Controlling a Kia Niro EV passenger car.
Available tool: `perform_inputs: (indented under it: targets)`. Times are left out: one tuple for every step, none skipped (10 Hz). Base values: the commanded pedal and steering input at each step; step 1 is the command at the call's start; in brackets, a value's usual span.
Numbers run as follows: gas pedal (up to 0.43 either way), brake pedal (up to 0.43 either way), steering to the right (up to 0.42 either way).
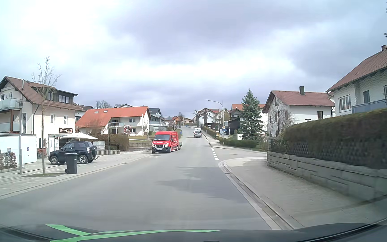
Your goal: Follow the waypoints while adhering to traffic rules and regulations
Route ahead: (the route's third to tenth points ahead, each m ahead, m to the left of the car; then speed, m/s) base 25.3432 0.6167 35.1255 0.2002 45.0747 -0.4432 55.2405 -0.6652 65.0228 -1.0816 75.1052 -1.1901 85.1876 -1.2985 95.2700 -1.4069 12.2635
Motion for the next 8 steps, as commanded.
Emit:
perform_inputs:
  targets:
    - [0.118, 0.0, 0.008]
    - [0.118, 0.0, 0.008]
    - [0.118, 0.0, 0.007]
    - [0.118, 0.0, 0.007]
    - [0.118, 0.0, 0.006]
    - [0.118, 0.0, 0.006]
    - [0.118, 0.0, 0.006]
    - [0.118, 0.0, 0.006]
